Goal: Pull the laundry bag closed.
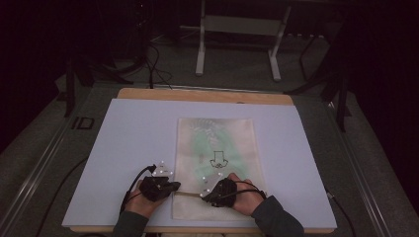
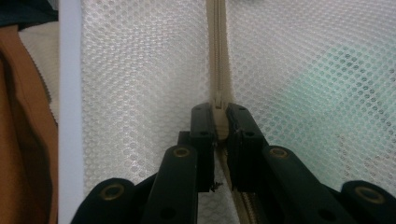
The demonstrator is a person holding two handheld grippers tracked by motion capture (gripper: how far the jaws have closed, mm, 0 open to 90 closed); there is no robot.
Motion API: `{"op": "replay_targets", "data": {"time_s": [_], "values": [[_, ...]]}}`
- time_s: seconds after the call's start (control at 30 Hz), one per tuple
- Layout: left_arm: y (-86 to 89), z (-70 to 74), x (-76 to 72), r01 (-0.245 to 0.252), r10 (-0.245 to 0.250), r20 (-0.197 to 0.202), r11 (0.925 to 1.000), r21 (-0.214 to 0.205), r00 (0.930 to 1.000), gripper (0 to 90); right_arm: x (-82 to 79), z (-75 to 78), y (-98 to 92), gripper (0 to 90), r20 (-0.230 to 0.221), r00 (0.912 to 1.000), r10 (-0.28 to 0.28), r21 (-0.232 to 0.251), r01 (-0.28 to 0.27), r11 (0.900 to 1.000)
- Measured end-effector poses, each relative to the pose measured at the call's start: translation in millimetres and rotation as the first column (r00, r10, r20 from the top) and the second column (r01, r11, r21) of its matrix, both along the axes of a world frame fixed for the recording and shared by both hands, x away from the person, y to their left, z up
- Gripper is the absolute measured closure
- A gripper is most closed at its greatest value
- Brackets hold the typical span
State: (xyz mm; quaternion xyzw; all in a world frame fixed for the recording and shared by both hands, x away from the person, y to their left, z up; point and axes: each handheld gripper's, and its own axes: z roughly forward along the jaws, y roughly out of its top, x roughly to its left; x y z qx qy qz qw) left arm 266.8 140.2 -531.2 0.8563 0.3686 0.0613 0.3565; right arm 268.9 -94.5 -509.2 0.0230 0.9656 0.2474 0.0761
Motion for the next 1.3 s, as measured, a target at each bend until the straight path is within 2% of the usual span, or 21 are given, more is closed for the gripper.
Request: {"op": "replay_targets", "data": {"time_s": [0.23, 1.3], "values": [[0.0, 0.1, 0.0, 0.001, -0.001, 0.001, 1.0000, 0.002, 1.0000, 89.7, -0.7, 0.9, -2.6, 82.4, 0.003, 1.0000, -0.001, -0.007, 0.001, 1.0000], [-0.4, 0.2, -0.5, 0.000, 0.000, 0.003, 1.0000, 0.006, 1.0000, 89.7, -1.0, 1.7, -37.8, 82.4, -0.002, 0.9987, -0.051, -0.013, 0.051, 0.9986]]}}
